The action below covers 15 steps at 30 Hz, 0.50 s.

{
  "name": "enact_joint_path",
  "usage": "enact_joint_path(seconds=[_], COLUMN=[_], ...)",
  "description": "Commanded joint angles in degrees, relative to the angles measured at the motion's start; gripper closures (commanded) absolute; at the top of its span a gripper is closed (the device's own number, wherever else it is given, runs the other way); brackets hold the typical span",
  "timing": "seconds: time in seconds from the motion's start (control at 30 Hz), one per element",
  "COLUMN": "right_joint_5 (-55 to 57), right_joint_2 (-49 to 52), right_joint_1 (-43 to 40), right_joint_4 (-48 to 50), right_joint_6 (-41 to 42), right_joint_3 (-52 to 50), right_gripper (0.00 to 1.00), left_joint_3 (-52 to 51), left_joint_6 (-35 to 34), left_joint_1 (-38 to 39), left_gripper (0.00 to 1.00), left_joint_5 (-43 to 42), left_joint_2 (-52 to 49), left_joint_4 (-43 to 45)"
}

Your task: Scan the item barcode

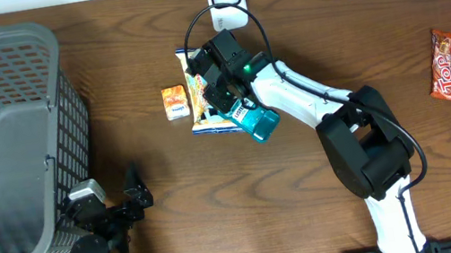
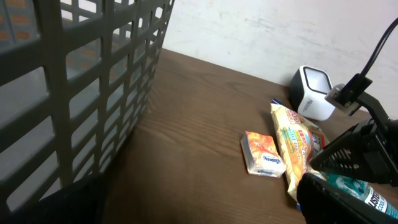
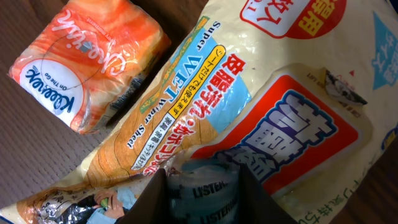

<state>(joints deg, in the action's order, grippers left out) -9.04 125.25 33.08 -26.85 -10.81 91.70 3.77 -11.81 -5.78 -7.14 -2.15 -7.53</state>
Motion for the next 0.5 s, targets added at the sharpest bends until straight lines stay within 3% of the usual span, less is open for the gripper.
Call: enact_joint_path(seconds=[0.0, 0.47], right_joint_5=[0.9, -5.3], right_joint_2=[0.0, -14.4], right_joint_1=[-0.4, -5.7], right_joint_4=[-1.6, -15.1], right_joint_6=[0.1, -1.1], right_joint_3=[1.4, 2.5], right_gripper=[0.97, 0.99], left_joint_3=[-1.4, -1.4], left_joint_6=[0.1, 0.1], left_joint_1=[0.1, 0.1], left_gripper=[0.02, 0.02], left_joint_5=[0.3, 0.3], left_joint_2=[0.0, 0.0], left_joint_4=[-0.5, -0.5])
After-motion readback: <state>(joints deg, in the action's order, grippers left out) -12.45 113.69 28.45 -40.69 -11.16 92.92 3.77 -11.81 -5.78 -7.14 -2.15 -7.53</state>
